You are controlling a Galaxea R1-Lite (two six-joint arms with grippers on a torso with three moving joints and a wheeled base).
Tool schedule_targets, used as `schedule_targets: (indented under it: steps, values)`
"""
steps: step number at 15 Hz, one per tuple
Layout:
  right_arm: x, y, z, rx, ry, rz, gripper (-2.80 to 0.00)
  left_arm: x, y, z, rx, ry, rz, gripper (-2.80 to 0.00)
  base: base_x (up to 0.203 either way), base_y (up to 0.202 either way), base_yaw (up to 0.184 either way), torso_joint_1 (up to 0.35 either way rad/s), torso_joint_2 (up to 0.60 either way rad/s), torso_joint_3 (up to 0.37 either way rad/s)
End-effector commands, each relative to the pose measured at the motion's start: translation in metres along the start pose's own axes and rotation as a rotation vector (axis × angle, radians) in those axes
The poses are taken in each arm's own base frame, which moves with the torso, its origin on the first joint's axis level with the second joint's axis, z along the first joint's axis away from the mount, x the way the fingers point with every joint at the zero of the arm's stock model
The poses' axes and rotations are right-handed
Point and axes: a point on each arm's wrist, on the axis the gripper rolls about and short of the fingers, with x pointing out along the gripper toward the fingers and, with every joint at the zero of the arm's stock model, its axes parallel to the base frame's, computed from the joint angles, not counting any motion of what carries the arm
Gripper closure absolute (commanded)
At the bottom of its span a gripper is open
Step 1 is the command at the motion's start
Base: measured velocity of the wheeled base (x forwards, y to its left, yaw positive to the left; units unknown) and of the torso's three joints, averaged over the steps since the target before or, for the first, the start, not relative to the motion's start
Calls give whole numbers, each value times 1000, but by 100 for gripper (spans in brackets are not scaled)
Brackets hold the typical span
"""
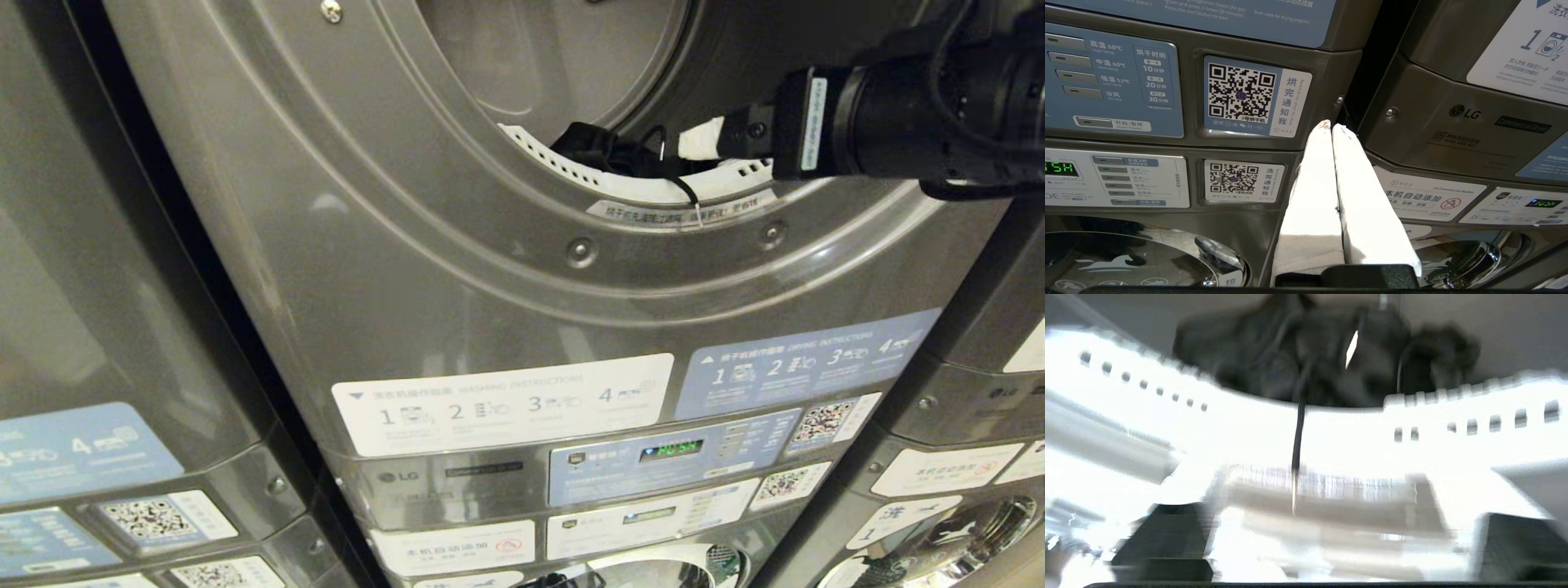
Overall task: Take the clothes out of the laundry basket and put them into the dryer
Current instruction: Put the clothes in the dryer
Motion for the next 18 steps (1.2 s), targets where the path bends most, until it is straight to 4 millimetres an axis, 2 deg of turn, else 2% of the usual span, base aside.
schedule_targets:
  steps: [1,3,5,9,11,13,15,18]
  values:
    - [-29,-7,-4,3,-15,9,0,2,2,-8,0,27,7,0,0,0,0,0,0,0]
    - [-48,-13,-9,2,-26,9,0,2,2,-8,0,28,7,0,0,0,0,0,0,0]
    - [-63,-19,-23,-9,-5,3,0,2,2,-8,0,28,7,0,0,0,0,0,0,0]
    - [-85,-31,-66,-43,90,-11,0,2,2,-8,0,27,7,0,0,0,0,0,0,0]
    - [-92,-44,-95,-82,159,-56,0,2,2,-8,0,27,7,0,0,0,0,0,0,0]
    - [-105,-70,-123,-95,193,-132,0,2,2,-8,0,27,7,0,0,0,0,0,0,0]
    - [-119,-91,-161,-105,205,-196,0,2,2,-8,0,27,7,0,0,0,0,0,0,0]
    - [-146,-95,-221,-116,167,-208,0,2,2,-8,0,27,7,0,0,0,0,0,0,0]
